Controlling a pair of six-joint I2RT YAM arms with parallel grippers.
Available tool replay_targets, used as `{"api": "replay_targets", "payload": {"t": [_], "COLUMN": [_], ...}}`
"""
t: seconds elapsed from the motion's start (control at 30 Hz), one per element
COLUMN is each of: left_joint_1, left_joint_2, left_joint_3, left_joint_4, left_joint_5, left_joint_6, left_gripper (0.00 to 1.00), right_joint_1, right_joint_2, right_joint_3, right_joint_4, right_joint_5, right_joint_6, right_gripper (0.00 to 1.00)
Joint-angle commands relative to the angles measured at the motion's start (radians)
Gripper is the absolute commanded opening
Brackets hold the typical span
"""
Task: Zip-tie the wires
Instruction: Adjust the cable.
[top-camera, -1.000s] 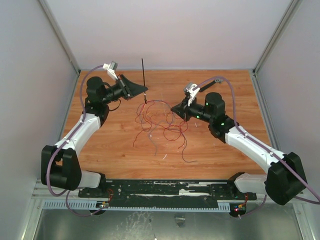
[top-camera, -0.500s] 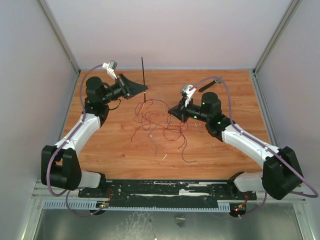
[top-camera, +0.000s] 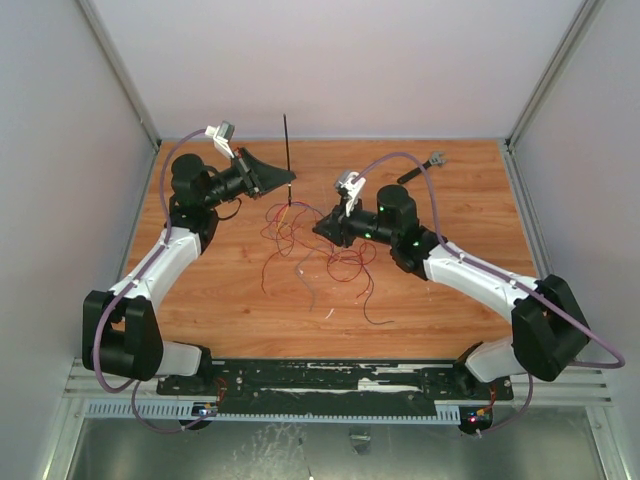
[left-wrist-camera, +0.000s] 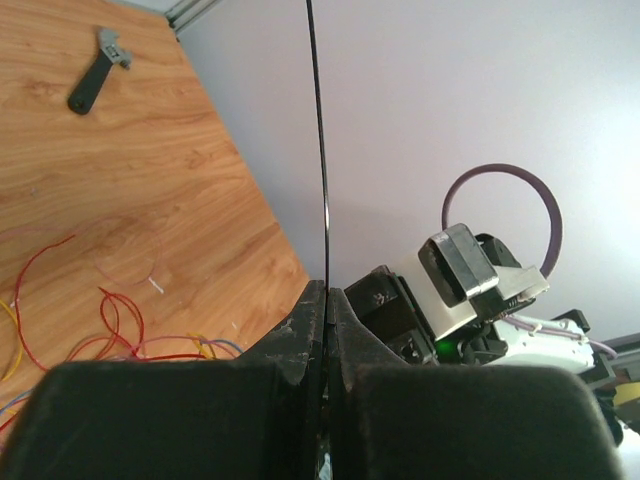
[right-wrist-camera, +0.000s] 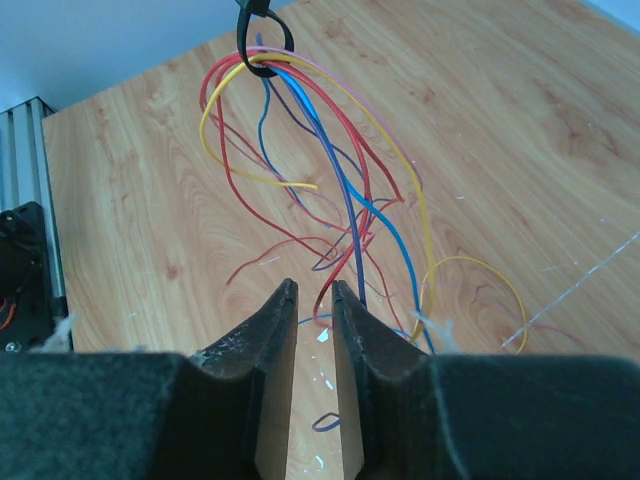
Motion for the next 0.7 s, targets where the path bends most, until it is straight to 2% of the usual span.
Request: {"api": "replay_targets", "payload": {"t": [0.0,0.1,0.13,0.2,0.27,0.37,0.43,0.53,0.67], "left_joint_1": [0.003,0.004,0.004,0.003,0.004,0.004,0.004,0.003,0.003], "left_joint_2": [-0.018,-0.012,-0.01,-0.007,-0.008,-0.01,-0.013,-0.02,-0.026], "left_joint_3": [0.007,0.019,0.02,0.026,0.03,0.037,0.046,0.056,0.058], "left_joint_4": [0.029,0.024,0.025,0.027,0.029,0.022,0.01,-0.032,-0.051], "left_joint_5": [0.019,0.018,0.02,0.023,0.033,0.062,0.088,0.103,0.107], "left_joint_6": [0.008,0.011,0.011,0.009,0.009,0.016,0.025,0.061,0.074], "left_gripper": [0.0,0.0,0.0,0.0,0.0,0.0,0.0,0.0,0.0], "right_joint_1": [0.008,0.007,0.007,0.004,-0.007,-0.067,-0.125,-0.188,-0.229], "right_joint_2": [-0.019,-0.075,-0.095,-0.125,-0.163,-0.21,-0.204,-0.137,-0.004], "right_joint_3": [0.028,0.008,-0.001,-0.001,-0.003,-0.023,-0.013,0.037,0.114], "right_joint_4": [-0.012,-0.062,-0.082,-0.156,-0.201,-0.168,-0.131,-0.095,-0.078], "right_joint_5": [0.029,0.007,-0.01,-0.055,-0.059,-0.059,-0.082,-0.122,-0.161], "right_joint_6": [-0.013,-0.057,-0.076,-0.135,-0.164,-0.157,-0.14,-0.143,-0.201], "right_gripper": [0.27,0.37,0.44,0.49,0.49,0.5,0.45,0.4,0.4]}}
